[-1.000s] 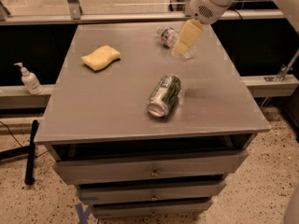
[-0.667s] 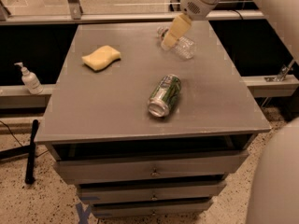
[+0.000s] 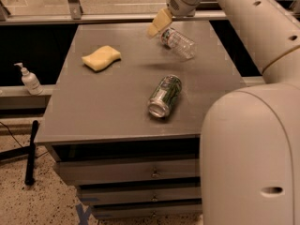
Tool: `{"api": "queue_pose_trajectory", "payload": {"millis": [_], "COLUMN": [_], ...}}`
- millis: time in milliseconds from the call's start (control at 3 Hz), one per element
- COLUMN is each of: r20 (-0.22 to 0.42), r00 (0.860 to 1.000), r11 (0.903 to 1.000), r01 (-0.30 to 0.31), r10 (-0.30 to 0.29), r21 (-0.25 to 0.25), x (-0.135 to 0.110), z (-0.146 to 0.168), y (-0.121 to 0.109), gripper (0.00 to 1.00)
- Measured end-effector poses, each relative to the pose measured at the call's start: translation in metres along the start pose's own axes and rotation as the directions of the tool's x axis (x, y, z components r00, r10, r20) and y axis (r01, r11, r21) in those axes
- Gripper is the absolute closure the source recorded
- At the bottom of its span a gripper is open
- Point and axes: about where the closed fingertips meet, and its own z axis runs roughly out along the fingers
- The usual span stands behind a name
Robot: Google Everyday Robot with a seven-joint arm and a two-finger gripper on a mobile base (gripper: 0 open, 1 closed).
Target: Place water bottle upright
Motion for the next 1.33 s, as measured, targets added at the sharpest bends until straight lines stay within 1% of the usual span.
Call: {"api": "queue_pose_trajectory", "payload": {"millis": [333, 667, 1000, 1333], "r20": [-0.034, -0.087, -0.138, -0.173], "r00": [0.995, 0.986, 0.978, 0.971], "r11": [0.9954, 0.9898, 0.9872, 0.9862], "r01": [-0.096, -0.143, -0.158, -0.158], "r10": [0.096, 0.142, 0.159, 0.164], "r21": [-0.006, -0.001, 0.024, 0.048], "x": [0.0, 0.011, 0.023, 0.032], "z": [0.03, 0.051, 0.062, 0.065], "y": [-0.002, -0.007, -0.019, -0.029], "gripper": [0.0, 0.0, 0.0, 0.0]}}
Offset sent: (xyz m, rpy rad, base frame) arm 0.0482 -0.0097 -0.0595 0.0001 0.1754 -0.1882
